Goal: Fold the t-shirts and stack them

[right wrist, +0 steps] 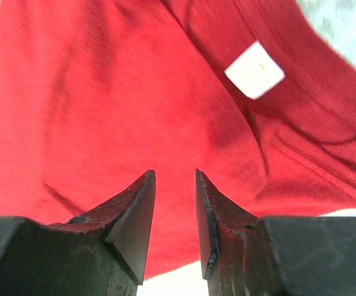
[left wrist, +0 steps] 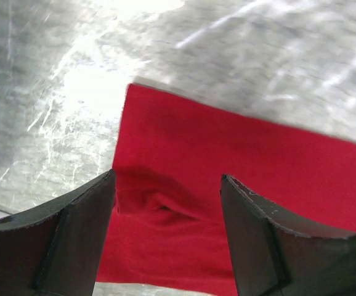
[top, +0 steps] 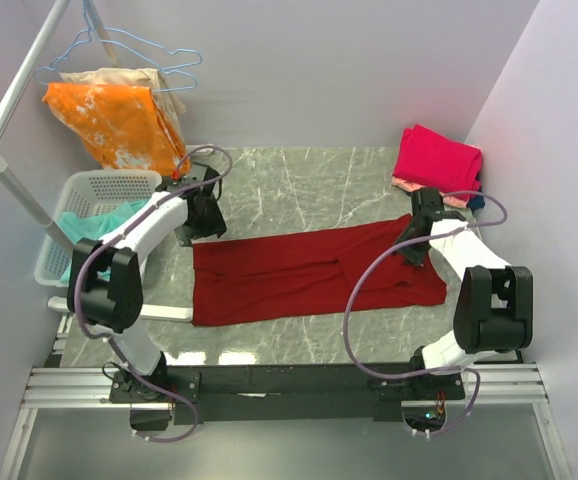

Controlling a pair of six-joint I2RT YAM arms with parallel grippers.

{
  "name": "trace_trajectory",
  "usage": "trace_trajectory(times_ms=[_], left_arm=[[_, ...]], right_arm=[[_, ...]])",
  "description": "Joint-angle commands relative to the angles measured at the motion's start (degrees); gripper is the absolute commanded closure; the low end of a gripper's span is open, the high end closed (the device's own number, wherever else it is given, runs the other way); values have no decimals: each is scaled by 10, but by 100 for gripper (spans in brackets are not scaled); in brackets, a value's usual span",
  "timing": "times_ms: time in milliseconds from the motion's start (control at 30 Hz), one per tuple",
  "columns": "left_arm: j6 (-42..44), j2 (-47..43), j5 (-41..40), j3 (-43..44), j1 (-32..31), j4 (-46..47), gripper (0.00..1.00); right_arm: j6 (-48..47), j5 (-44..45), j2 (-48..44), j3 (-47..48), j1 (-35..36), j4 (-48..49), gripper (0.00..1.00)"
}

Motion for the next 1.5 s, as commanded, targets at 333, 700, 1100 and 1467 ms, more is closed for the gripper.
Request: trace_trajectory(times_ms=[333, 700, 1100, 1467], left_arm=[[97, -38, 85, -72, -37, 6, 25], [36, 34, -14, -81, -86, -62, 23], [10, 60, 2, -116, -92, -70, 22], [-1, 39, 20, -126, -116, -88, 22]], right_arm=[[15, 38, 129, 132, -1, -4, 46], [-15, 75, 270, 241, 18, -60, 49], [-38, 89, 366, 401, 35, -129, 49], [-42, 87, 472, 584, 63, -192, 52]])
